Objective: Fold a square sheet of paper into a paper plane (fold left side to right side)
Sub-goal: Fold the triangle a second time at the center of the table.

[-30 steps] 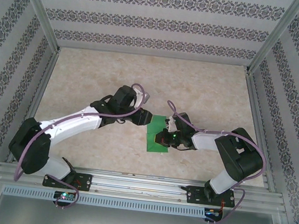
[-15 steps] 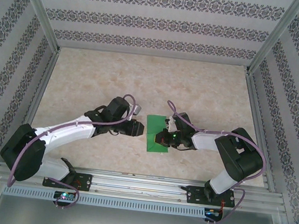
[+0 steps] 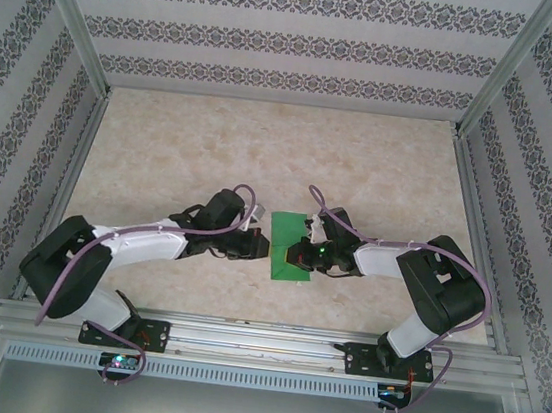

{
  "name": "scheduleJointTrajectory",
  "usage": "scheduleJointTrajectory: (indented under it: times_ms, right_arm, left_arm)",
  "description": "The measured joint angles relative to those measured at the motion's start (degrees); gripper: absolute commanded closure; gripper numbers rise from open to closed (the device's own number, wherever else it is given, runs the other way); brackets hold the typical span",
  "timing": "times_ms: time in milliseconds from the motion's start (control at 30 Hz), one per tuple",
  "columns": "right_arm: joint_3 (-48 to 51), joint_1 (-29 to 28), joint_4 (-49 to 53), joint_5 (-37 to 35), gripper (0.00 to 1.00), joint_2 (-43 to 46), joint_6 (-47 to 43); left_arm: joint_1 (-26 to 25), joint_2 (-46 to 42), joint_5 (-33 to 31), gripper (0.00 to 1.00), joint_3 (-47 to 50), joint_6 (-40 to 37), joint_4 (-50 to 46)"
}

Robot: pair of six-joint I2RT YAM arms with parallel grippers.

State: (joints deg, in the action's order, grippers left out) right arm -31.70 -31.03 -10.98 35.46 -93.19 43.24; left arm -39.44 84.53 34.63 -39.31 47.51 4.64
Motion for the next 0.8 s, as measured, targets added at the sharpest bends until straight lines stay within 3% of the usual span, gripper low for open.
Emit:
scheduleJointTrajectory:
  times_ms: [433, 800]
  right_arm:
    - [-0.02, 0.02, -0.02, 0.17, 1.0, -0.13, -0.09]
    - [-0.04, 0.02, -0.04, 0.26, 1.0, -0.24, -0.09]
  left_arm:
    - [-4.33, 8.81, 2.27, 0.97, -2.29, 2.54, 2.36]
    - [-5.14, 12.2, 2.67, 0.98, -4.09, 2.71, 2.27]
